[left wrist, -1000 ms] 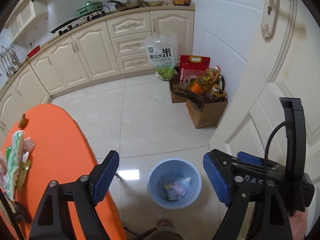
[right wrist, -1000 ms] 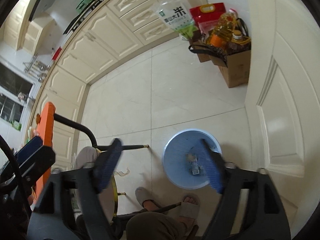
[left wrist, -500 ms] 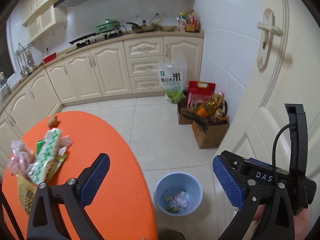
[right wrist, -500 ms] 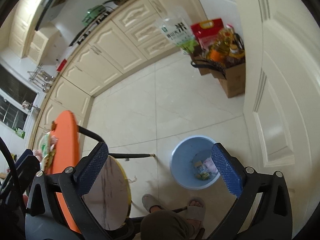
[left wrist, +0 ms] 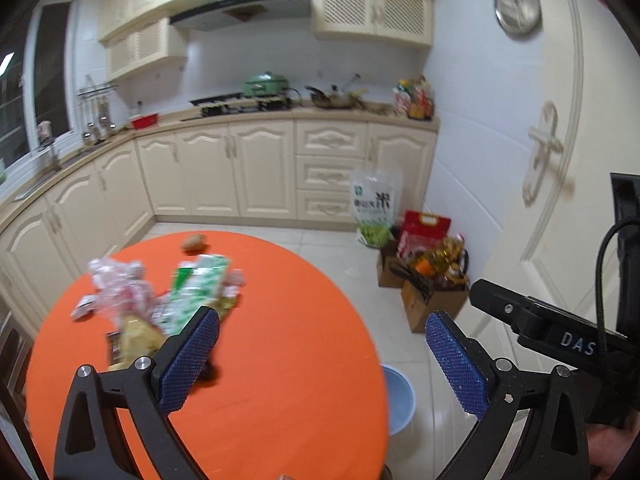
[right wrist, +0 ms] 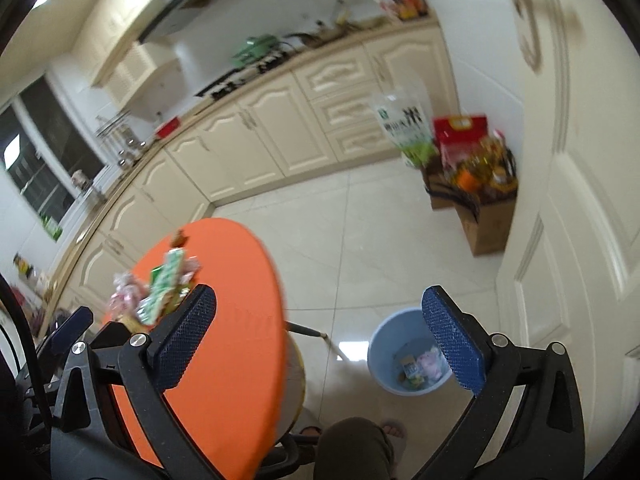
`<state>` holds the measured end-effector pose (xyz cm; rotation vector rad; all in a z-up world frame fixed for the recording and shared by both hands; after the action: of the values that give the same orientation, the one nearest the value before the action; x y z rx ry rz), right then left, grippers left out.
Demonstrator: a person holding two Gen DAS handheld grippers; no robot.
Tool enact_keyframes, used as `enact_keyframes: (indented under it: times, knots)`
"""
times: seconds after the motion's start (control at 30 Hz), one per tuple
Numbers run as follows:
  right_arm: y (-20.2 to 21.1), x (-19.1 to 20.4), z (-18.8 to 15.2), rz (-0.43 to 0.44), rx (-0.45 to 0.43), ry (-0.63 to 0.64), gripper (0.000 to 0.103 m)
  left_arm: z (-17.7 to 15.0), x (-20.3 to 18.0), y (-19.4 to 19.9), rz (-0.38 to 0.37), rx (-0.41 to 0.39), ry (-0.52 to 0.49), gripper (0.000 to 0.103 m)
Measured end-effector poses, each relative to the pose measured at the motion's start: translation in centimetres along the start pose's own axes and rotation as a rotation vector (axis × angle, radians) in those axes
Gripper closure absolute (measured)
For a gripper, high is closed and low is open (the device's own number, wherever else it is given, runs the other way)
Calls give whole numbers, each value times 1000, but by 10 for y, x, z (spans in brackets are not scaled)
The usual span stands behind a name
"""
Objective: Collect trash
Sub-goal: 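Move both tools back over the orange table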
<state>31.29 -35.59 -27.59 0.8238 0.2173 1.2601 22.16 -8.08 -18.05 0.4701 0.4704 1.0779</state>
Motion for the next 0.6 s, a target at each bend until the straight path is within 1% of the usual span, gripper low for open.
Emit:
enact_keyframes:
  times: [0.23, 0.37, 0.47, 0.6]
  knots:
    - [26, 95, 5, 35, -55, 155, 0, -22, 78, 80, 76, -93, 105, 1]
    - [30, 152, 0, 62, -69, 239, 0, -38, 116, 110, 125, -113, 153, 1]
    - [30, 180, -8, 80, -71, 281, 0, -53, 143, 131, 161, -123, 188, 1]
    - [28, 212, -21, 93, -65, 339, 0, -71, 167, 154, 199, -129, 215, 1]
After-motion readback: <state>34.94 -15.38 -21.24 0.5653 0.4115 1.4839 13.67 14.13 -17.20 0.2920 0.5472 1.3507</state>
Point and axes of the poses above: each gripper's, at about its wrist camera, not at the fingertips, and y roughly against the way its jaws point, x to its left, z to its top, the point moved 7 cm from there along -y, roughly the way its jaws point, and after that the axes turned 7 degrees about y, right-handed, at the moved point
